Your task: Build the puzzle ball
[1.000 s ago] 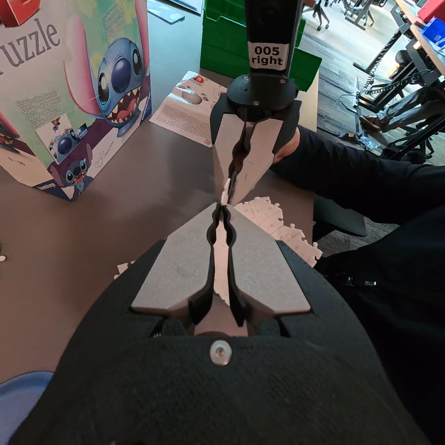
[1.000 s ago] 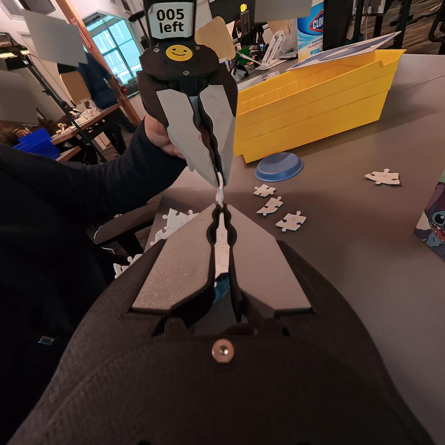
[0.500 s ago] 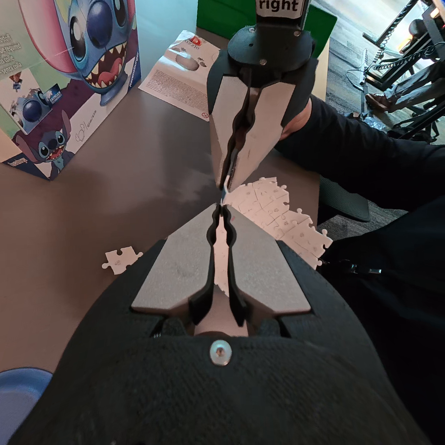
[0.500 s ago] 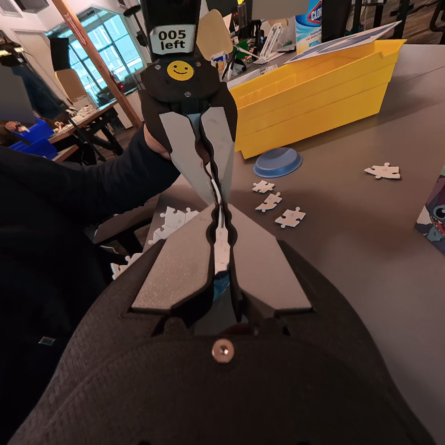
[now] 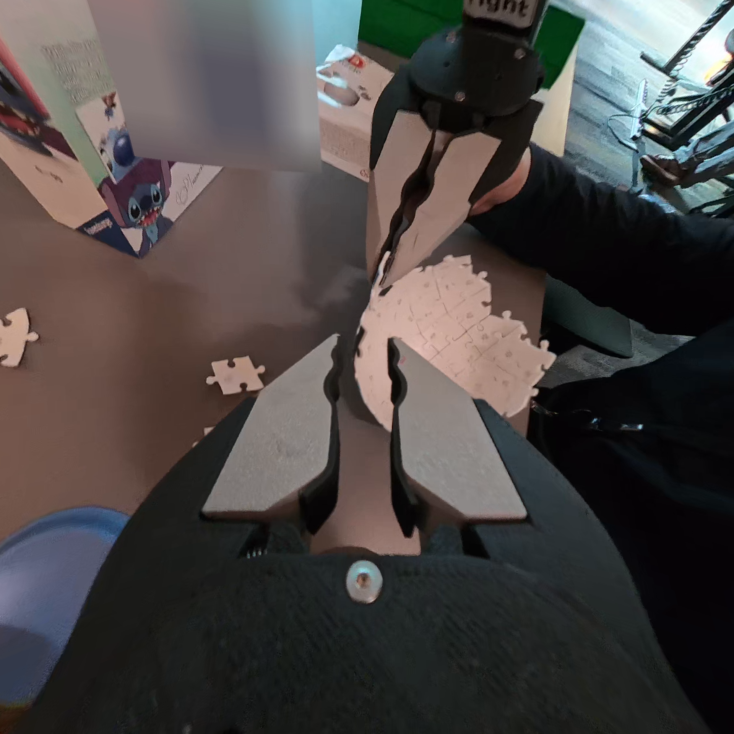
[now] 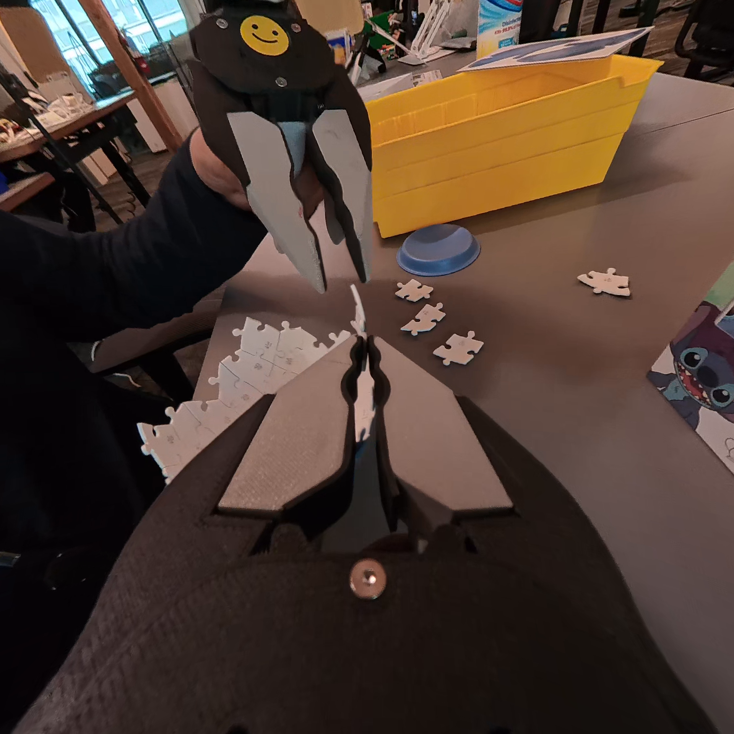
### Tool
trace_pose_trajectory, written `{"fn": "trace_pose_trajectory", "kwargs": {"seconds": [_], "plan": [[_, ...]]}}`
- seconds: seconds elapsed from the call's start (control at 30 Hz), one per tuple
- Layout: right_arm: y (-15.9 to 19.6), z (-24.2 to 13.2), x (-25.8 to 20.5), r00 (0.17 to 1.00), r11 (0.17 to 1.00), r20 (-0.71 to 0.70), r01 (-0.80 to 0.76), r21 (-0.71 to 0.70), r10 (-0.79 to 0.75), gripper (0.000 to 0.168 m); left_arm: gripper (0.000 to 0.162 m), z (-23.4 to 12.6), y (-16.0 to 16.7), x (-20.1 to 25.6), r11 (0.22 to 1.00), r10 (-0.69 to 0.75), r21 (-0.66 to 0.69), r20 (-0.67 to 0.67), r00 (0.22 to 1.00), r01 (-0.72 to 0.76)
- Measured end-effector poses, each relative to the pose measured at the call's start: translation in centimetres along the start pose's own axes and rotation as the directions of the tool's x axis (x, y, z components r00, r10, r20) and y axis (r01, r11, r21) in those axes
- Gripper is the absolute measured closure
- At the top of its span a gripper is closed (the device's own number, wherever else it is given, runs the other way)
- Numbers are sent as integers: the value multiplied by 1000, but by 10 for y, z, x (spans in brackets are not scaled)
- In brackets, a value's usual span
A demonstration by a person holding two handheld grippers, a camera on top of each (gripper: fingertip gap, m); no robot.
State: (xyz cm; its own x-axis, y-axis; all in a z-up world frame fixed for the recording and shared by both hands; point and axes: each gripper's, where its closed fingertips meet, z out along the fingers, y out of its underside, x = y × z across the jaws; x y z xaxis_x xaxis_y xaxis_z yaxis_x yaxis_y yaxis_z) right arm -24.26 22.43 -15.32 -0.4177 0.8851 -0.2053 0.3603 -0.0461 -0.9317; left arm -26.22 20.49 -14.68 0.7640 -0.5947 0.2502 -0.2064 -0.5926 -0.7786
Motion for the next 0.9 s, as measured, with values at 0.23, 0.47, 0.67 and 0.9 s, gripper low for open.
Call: {"fn": "trace_pose_trajectory", "kwargs": {"seconds": [0.23,0.47,0.67,0.9], "plan": [[4,4,-1,998,996,-12,61,-59,-62,168,139,3,11,-9,999,-1,47,-26,1000,2],[-3,4,3,998,996,-14,67,-56,-68,168,138,2,3,-28,985,-18,170,-37,999,24],[1,9,4,998,997,-22,57,-56,-58,168,138,6,3,-40,974,-68,218,6,998,65],[-1,9,1,1000,1000,10,26,-5,-26,168,138,3,6,-44,973,-80,221,26,996,72]]}}
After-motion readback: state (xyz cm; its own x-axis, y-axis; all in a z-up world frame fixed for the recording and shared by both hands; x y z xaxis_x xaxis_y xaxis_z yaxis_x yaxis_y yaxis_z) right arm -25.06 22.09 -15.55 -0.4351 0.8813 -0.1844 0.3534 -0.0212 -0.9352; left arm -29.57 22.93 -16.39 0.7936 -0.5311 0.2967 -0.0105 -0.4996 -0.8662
